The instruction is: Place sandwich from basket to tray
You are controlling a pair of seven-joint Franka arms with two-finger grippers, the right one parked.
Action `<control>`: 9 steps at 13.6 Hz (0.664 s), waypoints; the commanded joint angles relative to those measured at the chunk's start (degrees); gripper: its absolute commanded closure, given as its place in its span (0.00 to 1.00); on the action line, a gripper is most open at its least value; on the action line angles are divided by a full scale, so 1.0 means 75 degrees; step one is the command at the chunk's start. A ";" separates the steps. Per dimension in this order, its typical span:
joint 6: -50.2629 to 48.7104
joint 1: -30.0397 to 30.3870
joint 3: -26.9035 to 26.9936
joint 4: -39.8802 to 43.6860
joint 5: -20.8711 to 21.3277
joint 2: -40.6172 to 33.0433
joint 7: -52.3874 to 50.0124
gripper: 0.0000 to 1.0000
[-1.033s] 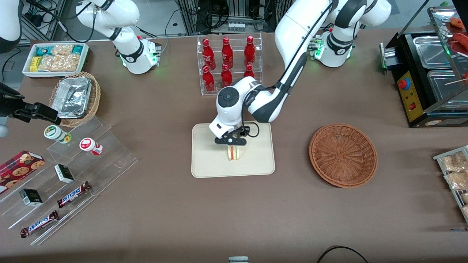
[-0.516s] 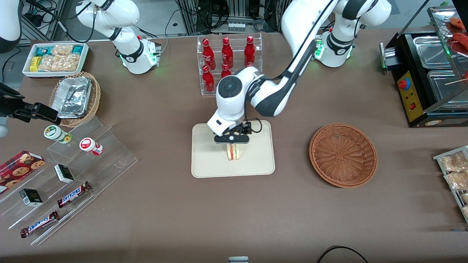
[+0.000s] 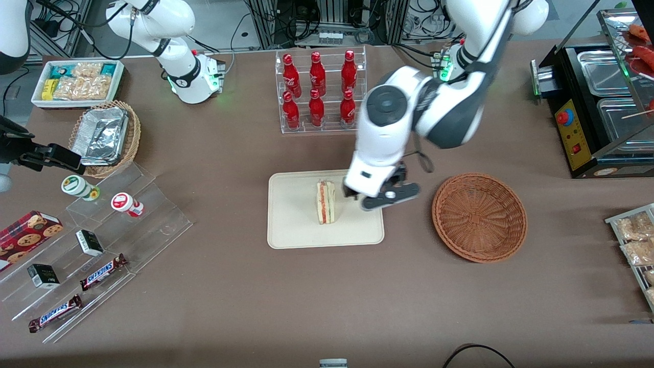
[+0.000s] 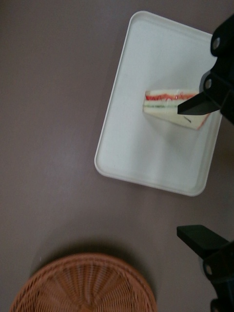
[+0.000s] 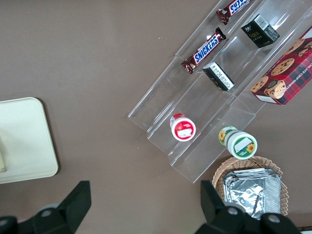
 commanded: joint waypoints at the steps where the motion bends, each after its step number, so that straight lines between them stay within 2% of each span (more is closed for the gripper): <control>1: -0.0708 0.0617 -0.0045 -0.0300 0.0095 -0.0717 0.0806 0.01; 9: -0.1670 0.2609 -0.0045 -0.0721 0.0001 -0.1866 0.3830 0.01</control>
